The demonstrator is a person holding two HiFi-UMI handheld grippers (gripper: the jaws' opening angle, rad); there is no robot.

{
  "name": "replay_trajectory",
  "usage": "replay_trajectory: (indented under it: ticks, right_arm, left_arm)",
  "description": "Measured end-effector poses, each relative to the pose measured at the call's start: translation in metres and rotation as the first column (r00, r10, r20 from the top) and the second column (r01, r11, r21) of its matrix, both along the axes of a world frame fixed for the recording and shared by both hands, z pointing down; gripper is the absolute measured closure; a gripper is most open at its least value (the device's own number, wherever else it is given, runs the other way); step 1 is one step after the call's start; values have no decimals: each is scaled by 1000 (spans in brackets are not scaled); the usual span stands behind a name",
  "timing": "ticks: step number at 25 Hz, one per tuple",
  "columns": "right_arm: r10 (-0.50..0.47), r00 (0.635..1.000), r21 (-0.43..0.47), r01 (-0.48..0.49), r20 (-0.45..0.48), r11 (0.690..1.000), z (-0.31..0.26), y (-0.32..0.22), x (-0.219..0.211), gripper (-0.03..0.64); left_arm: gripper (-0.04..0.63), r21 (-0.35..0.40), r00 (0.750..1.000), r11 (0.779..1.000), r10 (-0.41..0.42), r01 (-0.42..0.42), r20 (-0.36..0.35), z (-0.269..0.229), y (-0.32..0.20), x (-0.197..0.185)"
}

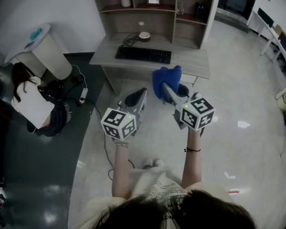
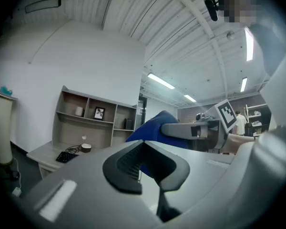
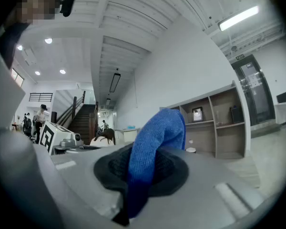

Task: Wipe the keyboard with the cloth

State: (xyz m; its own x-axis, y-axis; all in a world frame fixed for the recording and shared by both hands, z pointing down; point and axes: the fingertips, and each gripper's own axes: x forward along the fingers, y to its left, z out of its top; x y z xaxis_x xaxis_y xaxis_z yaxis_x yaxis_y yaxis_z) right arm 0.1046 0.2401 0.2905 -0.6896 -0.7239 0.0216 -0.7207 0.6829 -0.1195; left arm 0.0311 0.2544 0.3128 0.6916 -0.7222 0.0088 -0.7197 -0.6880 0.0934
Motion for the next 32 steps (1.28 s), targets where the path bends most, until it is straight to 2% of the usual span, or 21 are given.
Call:
replay_trajectory:
  ticks: [15, 23, 32]
  right_arm:
    - [-3, 1000, 8, 3, 6, 1000, -4, 8, 15, 557]
    - [9, 1000, -9, -9, 23, 1000, 3, 11, 33, 558]
    - [-10, 999, -48, 12, 35, 999, 15, 11, 34, 557]
  left_arm:
    - [592, 8, 1000, 1000, -6, 6, -1, -5, 8, 14]
    - [592, -12, 999, 999, -36, 36, -10, 4, 18, 26]
    - [592, -48, 997, 996, -75, 74, -9, 15, 21, 25]
